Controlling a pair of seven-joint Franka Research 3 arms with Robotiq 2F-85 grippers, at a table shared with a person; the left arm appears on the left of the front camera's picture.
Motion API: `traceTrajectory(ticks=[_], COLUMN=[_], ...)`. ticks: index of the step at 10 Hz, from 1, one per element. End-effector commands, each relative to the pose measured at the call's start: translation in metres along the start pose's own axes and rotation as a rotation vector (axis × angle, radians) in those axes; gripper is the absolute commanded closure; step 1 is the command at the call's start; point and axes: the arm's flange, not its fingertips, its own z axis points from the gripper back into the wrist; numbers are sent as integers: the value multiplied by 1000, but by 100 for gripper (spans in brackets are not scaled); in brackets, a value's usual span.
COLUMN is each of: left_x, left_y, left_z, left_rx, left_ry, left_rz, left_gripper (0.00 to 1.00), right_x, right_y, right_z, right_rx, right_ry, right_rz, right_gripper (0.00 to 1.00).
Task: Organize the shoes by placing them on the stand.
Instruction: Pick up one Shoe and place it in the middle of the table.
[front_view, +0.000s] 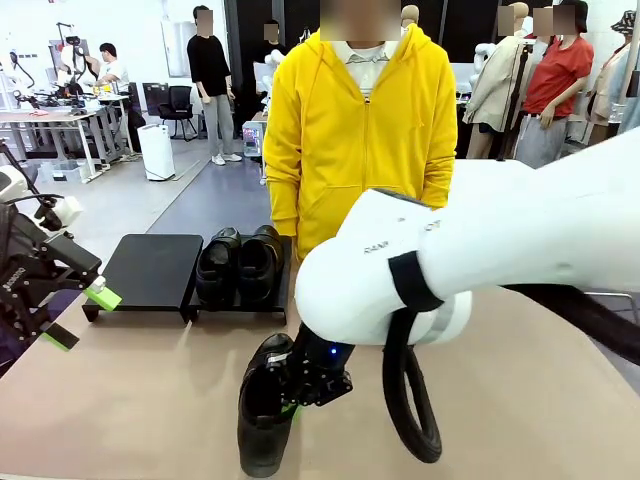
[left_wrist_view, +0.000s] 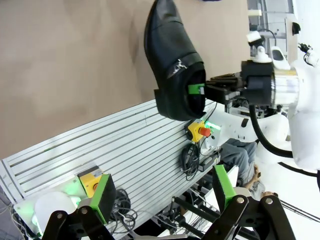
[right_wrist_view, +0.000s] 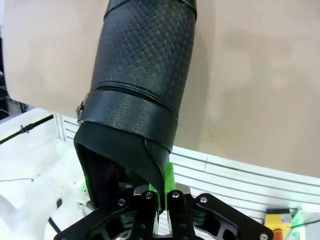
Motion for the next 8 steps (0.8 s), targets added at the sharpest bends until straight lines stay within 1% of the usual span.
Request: traceTrajectory(ticks=[1, 3, 6, 7, 8], left_x=[1, 1, 1, 1, 1], left_y=[-2, -2, -2, -2, -2], left_z=[1, 1, 1, 1, 1], left_rx=[-20, -20, -20, -20, -20], left_ry=[-4, -4, -4, -4, -4], left_rz=[12, 12, 12, 12, 12], left_gripper=[0, 0, 0, 0, 0], right_x=[19, 27, 32, 33, 33], right_y=[15, 15, 12, 12, 12], right_z=[-3, -16, -19, -20, -20], right_rx=[-32, -53, -49, -44, -41], right_ry=[32, 37, 8, 2, -6], right_rz=[-50, -76, -92, -95, -90], right_gripper=[100, 100, 100, 80, 23])
